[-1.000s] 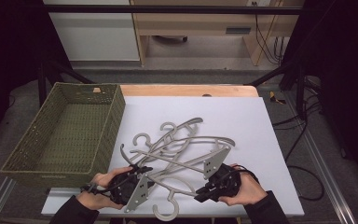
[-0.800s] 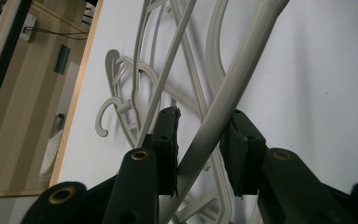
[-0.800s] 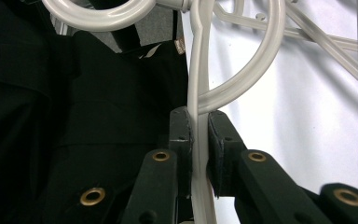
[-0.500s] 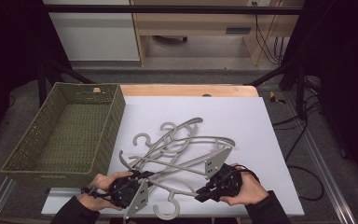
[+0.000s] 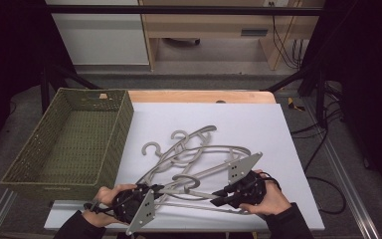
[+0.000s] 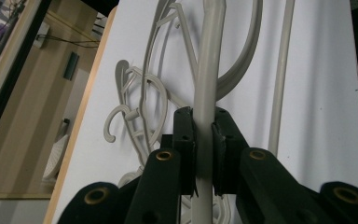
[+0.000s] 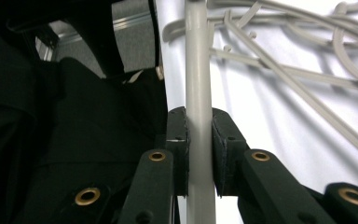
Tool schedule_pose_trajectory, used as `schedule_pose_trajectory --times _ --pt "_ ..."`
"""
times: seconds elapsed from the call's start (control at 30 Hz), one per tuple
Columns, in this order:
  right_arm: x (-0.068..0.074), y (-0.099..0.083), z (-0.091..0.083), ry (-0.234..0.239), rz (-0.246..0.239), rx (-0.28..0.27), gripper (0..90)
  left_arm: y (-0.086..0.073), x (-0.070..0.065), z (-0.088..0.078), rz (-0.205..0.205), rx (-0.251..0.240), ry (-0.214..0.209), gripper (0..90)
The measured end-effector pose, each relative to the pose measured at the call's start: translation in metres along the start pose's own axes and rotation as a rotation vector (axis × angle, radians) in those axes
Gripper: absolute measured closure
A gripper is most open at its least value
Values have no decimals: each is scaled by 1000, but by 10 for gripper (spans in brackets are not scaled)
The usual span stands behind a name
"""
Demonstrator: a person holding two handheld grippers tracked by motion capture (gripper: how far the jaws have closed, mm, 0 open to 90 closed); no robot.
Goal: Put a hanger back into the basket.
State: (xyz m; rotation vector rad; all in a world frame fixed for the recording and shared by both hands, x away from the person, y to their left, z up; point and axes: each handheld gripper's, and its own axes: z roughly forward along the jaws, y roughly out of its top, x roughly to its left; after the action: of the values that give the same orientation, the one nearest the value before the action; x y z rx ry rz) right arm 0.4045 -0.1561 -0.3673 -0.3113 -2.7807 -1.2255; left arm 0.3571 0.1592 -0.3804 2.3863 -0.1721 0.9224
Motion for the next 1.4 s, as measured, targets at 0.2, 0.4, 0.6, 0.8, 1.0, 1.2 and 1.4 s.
schedule_pose_trajectory --times 0.2,0.4,0.6,0.8,1.0,1.2,1.4 --pt "-1 0 -5 -107 17 -55 692 2 -1 3 -133 -46 8 820" --pt "-3 -2 -11 -248 37 -158 488 0 8 -1 -186 18 46 821" --pt "-8 -11 -25 -405 110 -311 273 -5 17 -4 -306 63 93 821" --pt "-6 -31 -35 -537 143 -392 152 -6 24 -6 -429 90 133 821" --pt "-4 -49 -38 -593 210 -401 117 -9 35 -10 -530 107 154 820" --pt "-7 -70 -38 -632 289 -419 81 -13 55 -23 -610 82 163 820" --pt "-10 -80 -39 -652 353 -464 71 -19 82 -38 -691 42 151 820"
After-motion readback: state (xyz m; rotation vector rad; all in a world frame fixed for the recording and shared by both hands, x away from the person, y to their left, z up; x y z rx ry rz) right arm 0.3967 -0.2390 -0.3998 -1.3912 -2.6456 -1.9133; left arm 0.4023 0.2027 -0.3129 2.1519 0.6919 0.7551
